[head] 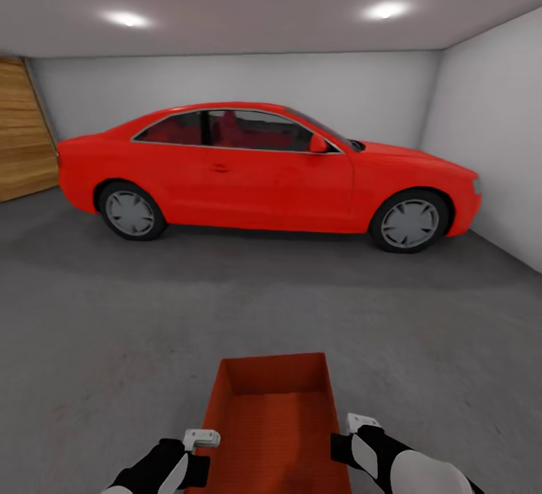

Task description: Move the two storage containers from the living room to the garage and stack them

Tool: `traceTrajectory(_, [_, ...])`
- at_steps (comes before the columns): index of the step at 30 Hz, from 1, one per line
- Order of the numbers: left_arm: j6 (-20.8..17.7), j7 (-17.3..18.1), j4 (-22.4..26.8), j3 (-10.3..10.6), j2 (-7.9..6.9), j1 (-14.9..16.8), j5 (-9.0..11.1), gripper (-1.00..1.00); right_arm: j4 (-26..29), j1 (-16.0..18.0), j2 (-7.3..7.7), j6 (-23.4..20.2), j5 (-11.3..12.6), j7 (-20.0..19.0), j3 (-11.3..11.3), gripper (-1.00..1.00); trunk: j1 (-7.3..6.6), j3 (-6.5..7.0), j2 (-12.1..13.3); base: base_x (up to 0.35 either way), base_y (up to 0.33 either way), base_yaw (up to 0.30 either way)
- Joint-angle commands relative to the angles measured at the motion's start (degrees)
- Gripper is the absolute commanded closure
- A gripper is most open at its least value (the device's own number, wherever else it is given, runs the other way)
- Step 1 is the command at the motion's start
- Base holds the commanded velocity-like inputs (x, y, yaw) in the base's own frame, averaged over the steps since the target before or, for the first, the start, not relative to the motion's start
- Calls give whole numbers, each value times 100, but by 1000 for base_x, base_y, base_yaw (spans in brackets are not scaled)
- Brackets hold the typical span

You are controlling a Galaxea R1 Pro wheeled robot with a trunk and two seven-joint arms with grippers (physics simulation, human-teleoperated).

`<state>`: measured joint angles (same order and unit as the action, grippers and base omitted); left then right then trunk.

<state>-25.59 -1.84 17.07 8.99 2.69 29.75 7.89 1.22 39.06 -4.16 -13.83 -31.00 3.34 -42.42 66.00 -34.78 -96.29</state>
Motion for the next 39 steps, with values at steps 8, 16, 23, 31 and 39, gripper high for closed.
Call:
traceTrajectory(8, [-33,-19,385,28,224,5,33,100,1,-3,-6,-40,-75,10,-39,100,-2,-6,-3,-26,0,267])
traceTrajectory(16, [-28,-20,385,24,203,5,36,100,2,-4,-6,-36,-74,9,-39,100,-2,-6,-3,-1,0,111])
traceTrajectory(23, [-26,-23,383,27,192,6,29,100,1,-5,-6,-33,-73,9,-39,100,-2,-6,-3,20,0,4])
traceTrajectory(31, [-25,-23,379,32,198,5,29,100,1,-4,-8,-32,-73,9,-39,100,-2,-6,-3,287,0,0])
traceTrajectory(39, [-25,-27,384,32,192,5,29,100,1,-4,-6,-32,-73,9,-39,100,-2,-6,-3,97,0,0])
